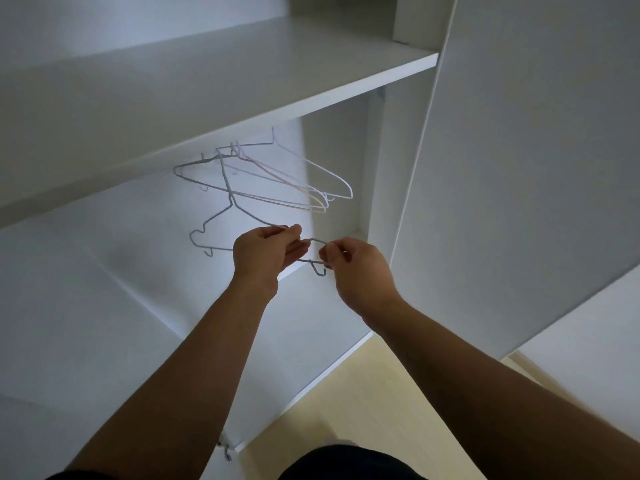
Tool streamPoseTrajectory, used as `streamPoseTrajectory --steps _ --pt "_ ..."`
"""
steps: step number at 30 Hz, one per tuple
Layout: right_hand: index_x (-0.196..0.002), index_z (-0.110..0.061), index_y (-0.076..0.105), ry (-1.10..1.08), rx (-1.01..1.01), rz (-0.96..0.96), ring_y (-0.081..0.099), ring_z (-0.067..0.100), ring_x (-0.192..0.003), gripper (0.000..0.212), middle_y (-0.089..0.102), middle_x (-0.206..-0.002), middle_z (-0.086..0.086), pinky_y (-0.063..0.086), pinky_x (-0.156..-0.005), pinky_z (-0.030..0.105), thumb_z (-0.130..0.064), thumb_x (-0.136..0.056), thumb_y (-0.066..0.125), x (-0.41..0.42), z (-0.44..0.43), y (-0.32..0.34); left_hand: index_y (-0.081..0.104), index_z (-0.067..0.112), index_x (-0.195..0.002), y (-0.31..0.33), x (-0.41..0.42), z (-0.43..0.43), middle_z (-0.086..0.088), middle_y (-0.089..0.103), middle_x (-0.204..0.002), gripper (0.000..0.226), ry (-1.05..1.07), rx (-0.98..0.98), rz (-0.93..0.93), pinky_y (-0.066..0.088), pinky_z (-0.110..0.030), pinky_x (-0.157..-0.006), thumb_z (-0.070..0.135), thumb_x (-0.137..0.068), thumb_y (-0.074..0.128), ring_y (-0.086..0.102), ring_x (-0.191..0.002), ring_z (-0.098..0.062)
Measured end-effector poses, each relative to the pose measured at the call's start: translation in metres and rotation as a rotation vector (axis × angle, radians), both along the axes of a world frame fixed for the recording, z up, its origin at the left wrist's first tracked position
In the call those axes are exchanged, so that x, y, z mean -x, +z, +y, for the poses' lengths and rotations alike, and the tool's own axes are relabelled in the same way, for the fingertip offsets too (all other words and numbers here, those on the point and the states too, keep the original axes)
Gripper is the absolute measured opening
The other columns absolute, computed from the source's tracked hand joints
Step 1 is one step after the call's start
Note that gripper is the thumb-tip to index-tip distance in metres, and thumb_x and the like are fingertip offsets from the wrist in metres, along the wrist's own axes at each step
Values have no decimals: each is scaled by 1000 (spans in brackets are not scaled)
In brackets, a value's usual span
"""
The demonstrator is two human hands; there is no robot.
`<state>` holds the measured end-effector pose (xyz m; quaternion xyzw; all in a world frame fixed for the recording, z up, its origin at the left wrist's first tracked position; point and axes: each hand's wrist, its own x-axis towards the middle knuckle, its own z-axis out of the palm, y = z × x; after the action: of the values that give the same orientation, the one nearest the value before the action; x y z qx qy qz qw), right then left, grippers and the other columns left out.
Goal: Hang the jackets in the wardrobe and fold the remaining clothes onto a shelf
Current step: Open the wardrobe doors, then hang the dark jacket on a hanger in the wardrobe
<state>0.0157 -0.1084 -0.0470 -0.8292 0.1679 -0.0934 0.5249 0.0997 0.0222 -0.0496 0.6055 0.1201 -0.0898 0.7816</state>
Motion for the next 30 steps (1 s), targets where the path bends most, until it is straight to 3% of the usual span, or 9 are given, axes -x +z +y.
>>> streamPoseTrajectory --steps 5,7,10,13,17,19,21,25,30 --pt "-90 -22 74 -92 -24 -1 65 5 -75 29 71 -86 -11 42 -49 5 -29 -101 48 58 -31 11 66 -5 -90 -1 38 -22 -19 73 -78 21 -12 189 128 62 -32 -67 13 -91 75 76 -77 -33" --pt "-90 -21 73 -129 -40 1 68 8 -81 31 73 -90 -9 48 -58 13 -31 -101 45 86 -45 13 62 -5 -92 -4 53 -35 -19 72 -74 21 -7 211 152 61 -32 -64 15 -95 69 76 -74 -33" --pt "-85 -21 70 -201 -55 14 68 14 -81 31 73 -88 -7 54 -66 27 -31 -99 45 132 -67 15 59 -3 -92 -10 82 -62 -17 72 -67 20 -68 174 175 60 -29 -59 15 -99 65 75 -68 -30" --pt "-87 -14 69 -318 -62 39 65 9 -76 33 71 -85 -13 52 -63 29 -30 -97 42 184 -90 11 60 -5 -91 -18 120 -97 -14 71 -64 18 -174 115 207 60 -27 -57 10 -98 64 75 -64 -26" --pt "-91 -1 66 -499 -55 93 68 27 -82 40 73 -90 9 57 -71 41 -33 -88 41 259 -127 4 61 -5 -83 -30 179 -155 -13 69 -60 21 -345 48 263 59 -26 -52 9 -98 64 72 -55 -21" --pt "-82 -3 65 -540 -2 175 63 30 -65 36 72 -83 12 53 -59 37 -32 -85 44 296 -148 -1 61 -4 -81 -36 212 -188 -12 69 -60 23 -458 6 274 58 -25 -50 11 -99 63 71 -54 -20" --pt "-68 -4 57 -600 20 254 47 24 -51 31 64 -68 14 40 -51 29 -29 -83 47 334 -167 -8 61 -4 -83 -41 246 -220 -13 69 -63 24 -584 -32 284 58 -25 -51 13 -100 63 71 -55 -19" --pt "-55 -14 40 -790 76 385 35 16 -37 30 42 -43 -5 27 -44 20 -28 -82 45 409 -199 -17 61 -7 -85 -51 312 -281 -15 70 -65 24 -800 -102 299 59 -25 -53 11 -101 60 72 -57 -21" --pt "-62 -10 52 -963 141 520 46 22 -47 29 53 -57 1 33 -46 21 -27 -85 50 497 -234 -27 62 -7 -86 -65 394 -357 -16 71 -66 23 -1069 -204 314 58 -24 -52 11 -101 61 72 -57 -22"
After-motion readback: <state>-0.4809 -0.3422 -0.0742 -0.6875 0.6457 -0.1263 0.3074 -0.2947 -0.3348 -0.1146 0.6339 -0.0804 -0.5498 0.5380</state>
